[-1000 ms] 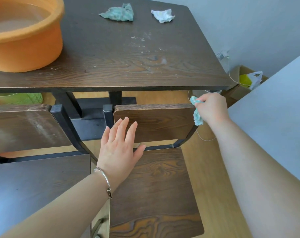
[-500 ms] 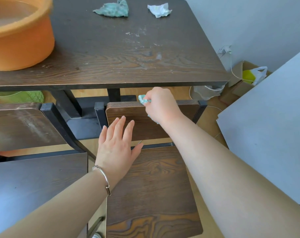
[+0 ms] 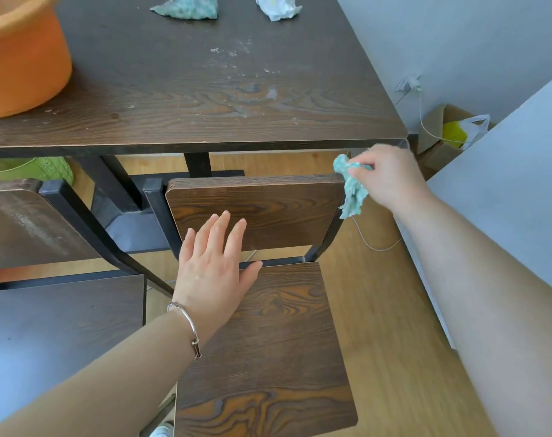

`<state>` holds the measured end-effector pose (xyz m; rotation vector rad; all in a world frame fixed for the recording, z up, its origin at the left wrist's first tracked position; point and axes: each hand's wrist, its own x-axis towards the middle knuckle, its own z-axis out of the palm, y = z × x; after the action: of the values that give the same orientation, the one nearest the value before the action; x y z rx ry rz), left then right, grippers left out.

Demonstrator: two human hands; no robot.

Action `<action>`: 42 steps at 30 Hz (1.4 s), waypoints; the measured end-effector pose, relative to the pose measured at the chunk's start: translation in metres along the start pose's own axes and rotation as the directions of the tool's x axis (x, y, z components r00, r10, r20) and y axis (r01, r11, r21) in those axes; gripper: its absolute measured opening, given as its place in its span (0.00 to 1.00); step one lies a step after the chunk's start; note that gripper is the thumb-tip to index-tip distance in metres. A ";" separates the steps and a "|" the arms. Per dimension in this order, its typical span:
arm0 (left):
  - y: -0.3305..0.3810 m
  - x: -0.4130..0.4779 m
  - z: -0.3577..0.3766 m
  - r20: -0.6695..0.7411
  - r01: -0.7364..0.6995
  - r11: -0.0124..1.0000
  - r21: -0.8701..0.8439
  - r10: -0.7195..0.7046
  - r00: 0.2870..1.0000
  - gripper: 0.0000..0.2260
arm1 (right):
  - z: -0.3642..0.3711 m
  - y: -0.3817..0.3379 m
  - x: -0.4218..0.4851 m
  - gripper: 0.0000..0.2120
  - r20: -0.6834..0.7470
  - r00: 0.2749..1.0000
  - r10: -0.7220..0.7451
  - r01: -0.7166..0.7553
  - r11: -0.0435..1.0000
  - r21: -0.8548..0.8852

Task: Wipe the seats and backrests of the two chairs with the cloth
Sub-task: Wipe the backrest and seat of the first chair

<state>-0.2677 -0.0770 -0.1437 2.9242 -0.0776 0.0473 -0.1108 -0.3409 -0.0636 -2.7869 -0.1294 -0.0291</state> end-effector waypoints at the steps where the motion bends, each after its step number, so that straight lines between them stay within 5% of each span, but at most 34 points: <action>1: 0.002 0.000 0.002 -0.005 -0.001 1.000 -0.002 0.001 1.000 0.30 | -0.003 0.003 0.002 0.11 -0.056 0.998 -0.013 0.012 1.000 -0.011; 3: 0.008 -0.001 0.006 -0.020 -0.003 1.000 -0.013 0.003 1.000 0.30 | -0.007 0.010 0.004 0.11 -0.119 0.993 -0.015 0.014 1.000 -0.012; 8: 0.021 0.000 0.016 -0.017 0.005 1.000 -0.027 -0.005 1.000 0.30 | 0.009 0.013 -0.007 0.13 0.000 0.999 -0.050 0.050 0.998 -0.041; 25: 0.010 -0.020 0.067 0.032 0.043 0.997 -0.069 -0.041 0.999 0.31 | 0.090 0.020 -0.080 0.10 -0.334 0.936 -0.112 0.163 0.978 0.129; 31: -0.012 -0.041 0.095 0.108 0.067 0.997 -0.042 -0.063 0.992 0.30 | 0.174 0.010 -0.094 0.09 -0.446 0.860 0.246 -0.045 0.909 0.415; 34: -0.024 -0.046 0.105 0.152 0.086 0.996 -0.032 -0.080 0.985 0.31 | 0.200 -0.018 -0.095 0.07 -0.481 0.828 0.289 -0.031 0.879 0.475; 42: -0.055 -0.053 0.115 0.186 0.133 0.991 -0.001 -0.131 0.974 0.32 | 0.283 -0.087 -0.122 0.03 -0.334 0.930 0.155 0.039 0.861 0.508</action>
<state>-0.3141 -0.0459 -0.2699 2.9042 0.0869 -0.2465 -0.2395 -0.1725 -0.3035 -2.2050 0.0407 -0.4336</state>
